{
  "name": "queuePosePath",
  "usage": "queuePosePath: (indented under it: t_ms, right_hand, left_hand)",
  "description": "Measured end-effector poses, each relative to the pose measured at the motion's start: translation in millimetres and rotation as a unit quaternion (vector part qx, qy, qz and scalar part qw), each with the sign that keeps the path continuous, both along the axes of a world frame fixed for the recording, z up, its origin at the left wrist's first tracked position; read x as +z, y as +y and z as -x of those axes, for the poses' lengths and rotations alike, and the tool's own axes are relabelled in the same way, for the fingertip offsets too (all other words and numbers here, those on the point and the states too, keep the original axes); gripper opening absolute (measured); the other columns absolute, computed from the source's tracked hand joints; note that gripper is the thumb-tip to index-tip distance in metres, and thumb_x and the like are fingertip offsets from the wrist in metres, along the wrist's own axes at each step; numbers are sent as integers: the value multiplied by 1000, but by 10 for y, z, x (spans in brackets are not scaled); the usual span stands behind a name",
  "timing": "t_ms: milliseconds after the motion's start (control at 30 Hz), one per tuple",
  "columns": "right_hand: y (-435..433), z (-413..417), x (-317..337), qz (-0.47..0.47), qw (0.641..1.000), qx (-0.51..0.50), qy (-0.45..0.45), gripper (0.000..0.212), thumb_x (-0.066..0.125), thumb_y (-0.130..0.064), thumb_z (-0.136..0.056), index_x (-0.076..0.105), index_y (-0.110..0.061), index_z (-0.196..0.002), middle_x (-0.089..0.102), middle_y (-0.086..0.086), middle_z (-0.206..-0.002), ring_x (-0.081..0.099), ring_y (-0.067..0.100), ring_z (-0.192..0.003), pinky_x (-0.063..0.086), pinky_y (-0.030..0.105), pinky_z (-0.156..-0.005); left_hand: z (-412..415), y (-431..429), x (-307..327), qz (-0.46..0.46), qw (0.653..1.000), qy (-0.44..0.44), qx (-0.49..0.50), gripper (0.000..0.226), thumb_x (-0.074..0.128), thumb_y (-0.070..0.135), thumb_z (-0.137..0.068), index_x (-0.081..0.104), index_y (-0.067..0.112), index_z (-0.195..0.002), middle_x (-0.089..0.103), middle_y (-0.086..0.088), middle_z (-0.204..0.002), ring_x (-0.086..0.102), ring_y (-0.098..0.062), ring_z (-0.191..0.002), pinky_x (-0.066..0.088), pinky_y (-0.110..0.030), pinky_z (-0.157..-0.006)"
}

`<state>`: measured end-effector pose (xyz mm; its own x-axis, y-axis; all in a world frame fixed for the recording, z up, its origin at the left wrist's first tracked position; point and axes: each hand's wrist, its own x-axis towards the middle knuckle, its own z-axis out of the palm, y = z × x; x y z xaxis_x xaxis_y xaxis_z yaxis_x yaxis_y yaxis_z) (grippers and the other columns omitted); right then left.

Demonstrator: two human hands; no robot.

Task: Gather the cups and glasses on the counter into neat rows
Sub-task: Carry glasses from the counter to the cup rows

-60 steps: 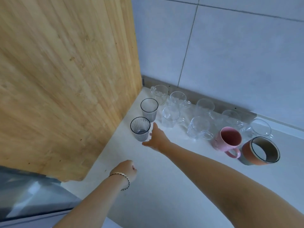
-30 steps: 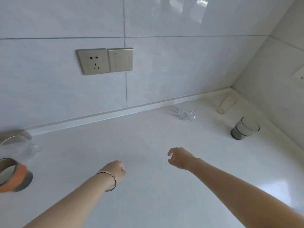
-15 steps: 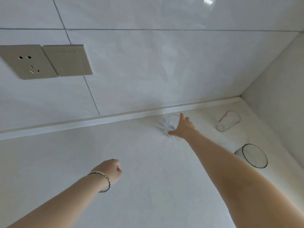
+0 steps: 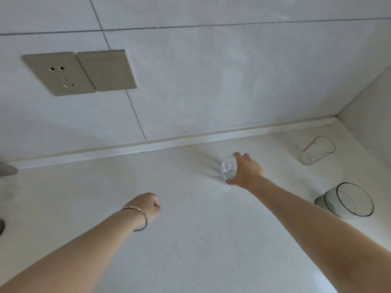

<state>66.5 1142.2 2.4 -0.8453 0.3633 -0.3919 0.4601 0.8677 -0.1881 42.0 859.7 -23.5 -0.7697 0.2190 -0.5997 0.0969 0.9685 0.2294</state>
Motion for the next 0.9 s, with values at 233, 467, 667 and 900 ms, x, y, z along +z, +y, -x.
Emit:
queuePosePath:
  t_ms: [233,467,667,900]
  right_hand:
    - [-1233,-548,336,41,990,138,-9,88,75,-39,-69,29,-27,-142,43,3,-131,51,22,-120,44,31,-92]
    - [-2929,-760,401,83,959,271,-9,90,75,-42,-70,26,-28,-144,43,1,-133,50,21,-121,44,31,-95]
    - [-4606,-792,349,90,937,337,-18,95,75,-40,-70,23,-20,-146,40,3,-136,48,24,-124,43,34,-98]
    - [-6496,-654,241,104,940,323,-16,91,76,-41,-68,29,-17,-142,43,5,-134,50,25,-123,45,33,-98]
  left_hand:
    - [-474,-841,45,-6,998,-9,55,15,38,13,-89,50,17,-83,55,1,-94,51,-20,-84,40,-27,-75]
    - [-962,-2367,-18,-2,988,-7,157,18,39,13,-89,50,19,-76,57,1,-92,53,-20,-84,45,-30,-79]
    - [-1244,-4030,-29,3,970,-9,242,16,40,12,-89,53,15,-79,58,-1,-86,54,-21,-82,40,-25,-73]
    - [-1312,-5962,-71,34,963,-23,265,15,39,13,-89,50,16,-80,59,-2,-94,53,-21,-86,44,-28,-80]
